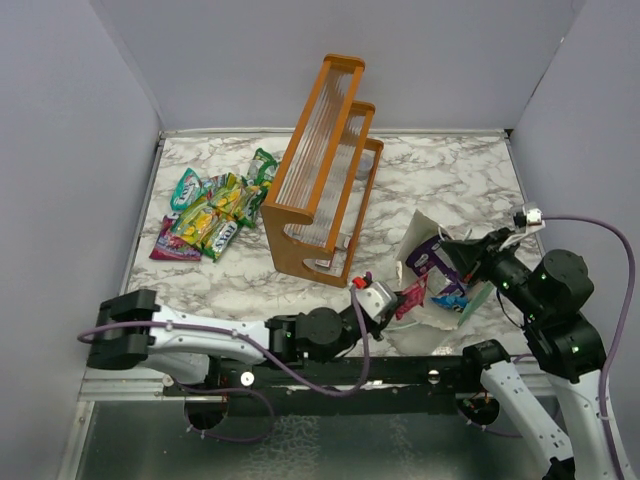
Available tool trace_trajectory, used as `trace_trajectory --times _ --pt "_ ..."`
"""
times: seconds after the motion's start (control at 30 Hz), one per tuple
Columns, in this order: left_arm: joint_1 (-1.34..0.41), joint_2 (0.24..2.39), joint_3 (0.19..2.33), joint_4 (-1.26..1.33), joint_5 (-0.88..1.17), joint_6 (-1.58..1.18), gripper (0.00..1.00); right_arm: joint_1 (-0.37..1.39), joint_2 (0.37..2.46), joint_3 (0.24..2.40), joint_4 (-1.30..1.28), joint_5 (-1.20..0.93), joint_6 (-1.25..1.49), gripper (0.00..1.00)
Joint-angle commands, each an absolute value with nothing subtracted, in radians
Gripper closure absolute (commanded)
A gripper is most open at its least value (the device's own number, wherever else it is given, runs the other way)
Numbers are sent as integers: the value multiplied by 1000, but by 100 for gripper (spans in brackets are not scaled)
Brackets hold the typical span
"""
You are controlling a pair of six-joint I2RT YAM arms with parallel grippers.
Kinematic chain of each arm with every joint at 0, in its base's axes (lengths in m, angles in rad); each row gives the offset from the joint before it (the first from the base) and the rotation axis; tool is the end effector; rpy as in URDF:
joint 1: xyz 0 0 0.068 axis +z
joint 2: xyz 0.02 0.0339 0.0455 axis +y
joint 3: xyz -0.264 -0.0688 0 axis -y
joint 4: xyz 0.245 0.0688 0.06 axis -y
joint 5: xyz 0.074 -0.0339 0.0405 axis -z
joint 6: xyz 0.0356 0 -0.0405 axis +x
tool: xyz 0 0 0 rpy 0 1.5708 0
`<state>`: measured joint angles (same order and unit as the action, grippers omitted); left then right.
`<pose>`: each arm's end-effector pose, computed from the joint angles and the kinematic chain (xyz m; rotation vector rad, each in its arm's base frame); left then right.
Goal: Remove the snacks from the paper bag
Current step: Place the snack at the center of the board.
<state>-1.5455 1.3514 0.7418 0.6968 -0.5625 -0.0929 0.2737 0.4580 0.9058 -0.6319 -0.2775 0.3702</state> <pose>0.0266 -0.3009 0.2892 0.6392 1.4279 -0.8952 0.0787 0.0322 0.3706 -0.1212 1.7983 0.7079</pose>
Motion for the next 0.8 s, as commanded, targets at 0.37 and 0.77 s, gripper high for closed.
trace_trajectory --times 0.37,0.77 --pt "-1270 1043 1149 -60 -587 8 100 276 319 844 -668 -325 314 98" --pt "-693 1136 1385 -68 -753 59 100 276 303 817 -657 -331 311 98"
